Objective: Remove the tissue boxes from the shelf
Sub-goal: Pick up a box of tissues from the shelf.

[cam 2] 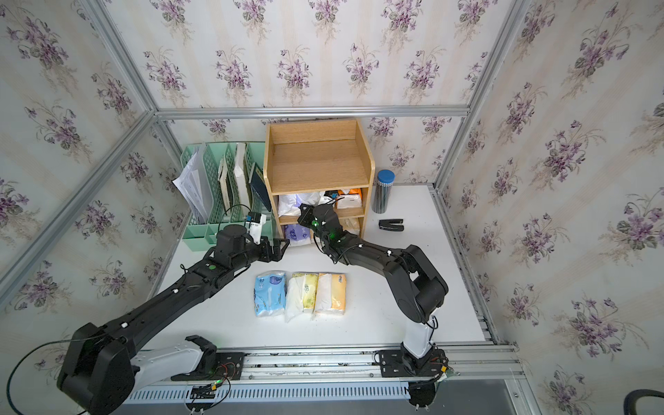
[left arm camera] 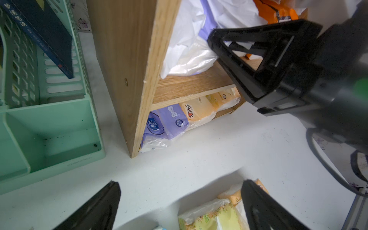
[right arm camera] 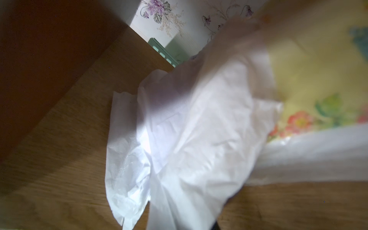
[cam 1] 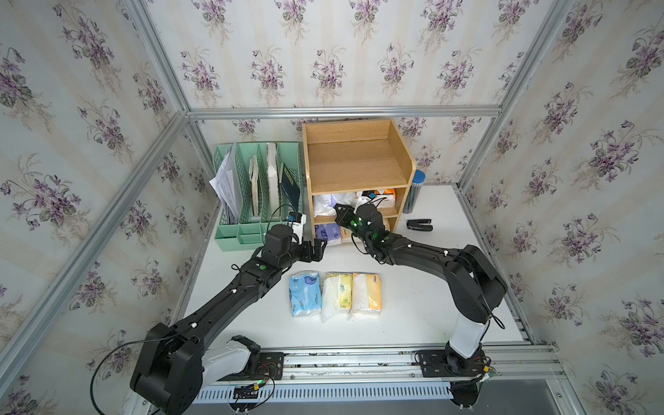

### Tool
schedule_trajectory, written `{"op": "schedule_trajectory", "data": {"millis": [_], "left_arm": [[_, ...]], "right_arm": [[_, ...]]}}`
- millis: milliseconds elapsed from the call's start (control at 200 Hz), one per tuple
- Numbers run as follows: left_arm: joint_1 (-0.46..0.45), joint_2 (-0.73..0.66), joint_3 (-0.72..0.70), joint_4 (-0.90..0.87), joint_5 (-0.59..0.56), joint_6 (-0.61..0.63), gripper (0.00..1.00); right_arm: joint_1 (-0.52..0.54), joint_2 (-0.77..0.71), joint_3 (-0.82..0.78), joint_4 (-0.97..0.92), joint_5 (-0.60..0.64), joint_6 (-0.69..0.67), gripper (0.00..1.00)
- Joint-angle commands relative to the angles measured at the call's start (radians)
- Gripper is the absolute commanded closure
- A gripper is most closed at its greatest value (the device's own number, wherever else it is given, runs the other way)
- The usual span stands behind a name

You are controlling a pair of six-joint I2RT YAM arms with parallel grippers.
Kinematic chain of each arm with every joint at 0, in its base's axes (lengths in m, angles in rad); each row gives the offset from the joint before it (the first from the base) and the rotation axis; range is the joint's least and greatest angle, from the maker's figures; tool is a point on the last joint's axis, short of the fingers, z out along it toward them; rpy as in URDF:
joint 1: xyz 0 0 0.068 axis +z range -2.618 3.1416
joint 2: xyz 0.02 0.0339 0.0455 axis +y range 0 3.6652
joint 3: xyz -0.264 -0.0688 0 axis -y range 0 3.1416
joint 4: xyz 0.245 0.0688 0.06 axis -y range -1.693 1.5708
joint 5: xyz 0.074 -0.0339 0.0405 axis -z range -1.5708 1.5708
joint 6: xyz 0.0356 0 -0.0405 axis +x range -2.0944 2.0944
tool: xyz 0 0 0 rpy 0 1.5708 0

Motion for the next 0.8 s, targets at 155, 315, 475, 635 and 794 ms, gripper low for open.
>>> {"op": "schedule_trajectory", "data": {"millis": [155,315,475,635,794], "left_arm": [[0.001,-0.059,0.049,-0.119,-0.032,-0.035,0.01],[0.003,-0.086,0.052,-0.140,-0.022,-0.075,0.01],[0.003,-0.105,0.033,-0.107,0.001,-0.114,0.01],[0.002,-0.074,0.023,-0.042,0.047,-0.155,0.01],[0.002,-0.044,0.030,-0.029,0.058,-0.169,0.01]], "right_arm": [[0.011,-0.104,-0.079,-0.016,-0.069,-0.106,0.96],[0.011,-0.157,-0.119,-0.050,-0.075,-0.139,0.96],[0.010,-0.196,-0.139,-0.093,-0.072,-0.169,0.94],[0.005,-0.210,-0.142,-0.088,-0.103,-0.164,0.66],[-0.011,-0.234,-0.150,-0.066,-0.147,-0.126,0.38]]}}
